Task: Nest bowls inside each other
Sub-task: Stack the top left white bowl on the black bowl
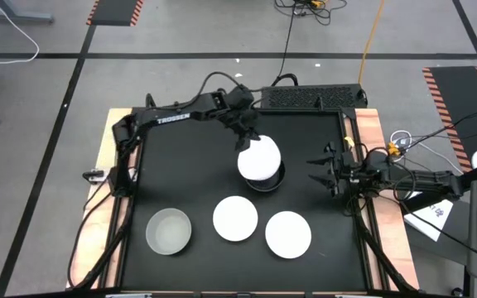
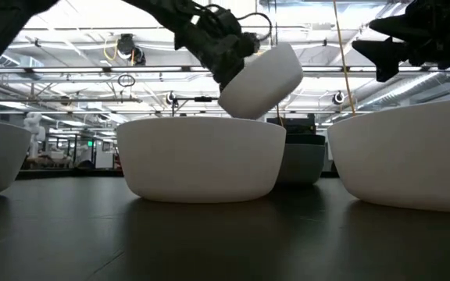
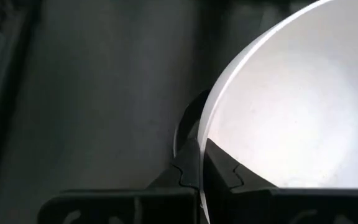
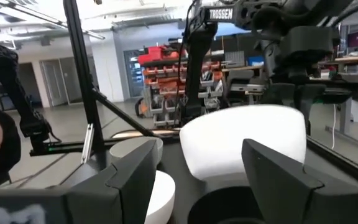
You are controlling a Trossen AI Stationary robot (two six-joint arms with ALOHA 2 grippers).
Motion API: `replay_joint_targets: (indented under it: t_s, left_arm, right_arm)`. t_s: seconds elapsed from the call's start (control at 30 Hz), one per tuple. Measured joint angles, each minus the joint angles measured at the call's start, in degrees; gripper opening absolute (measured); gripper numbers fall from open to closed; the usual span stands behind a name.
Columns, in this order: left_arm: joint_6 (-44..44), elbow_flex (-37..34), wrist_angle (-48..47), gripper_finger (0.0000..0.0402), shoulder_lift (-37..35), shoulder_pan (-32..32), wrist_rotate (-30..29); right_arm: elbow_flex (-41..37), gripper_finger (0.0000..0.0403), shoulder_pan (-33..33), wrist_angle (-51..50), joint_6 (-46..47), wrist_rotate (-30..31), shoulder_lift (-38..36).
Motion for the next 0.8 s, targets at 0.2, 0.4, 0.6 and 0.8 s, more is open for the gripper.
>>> replay_joint_targets:
  t_s: [0.2, 0.4, 0.6, 0.8]
  left_arm:
    - [0.97, 8.95, -8.20, 0.0000, 6.84, -0.58, -2.26]
    - [1.84, 15.75, -15.87, 0.0000, 13.04, -1.95, -5.59]
    - [2.20, 16.24, -20.87, 0.0000, 14.08, -3.14, -10.60]
    - [2.17, 16.24, -24.57, 0.0000, 14.08, -3.49, -12.80]
  right_arm:
    - [0.00, 0.0228, 0.01, -2.38, 0.11, -0.05, 0.00]
    - [0.00, 0.0228, 0.00, -3.52, -0.05, -0.07, 0.00]
    - [0.00, 0.0228, 0.00, -4.47, 0.20, -0.09, 0.00]
    - [0.00, 0.0228, 0.00, -5.19, 0.57, -0.09, 0.00]
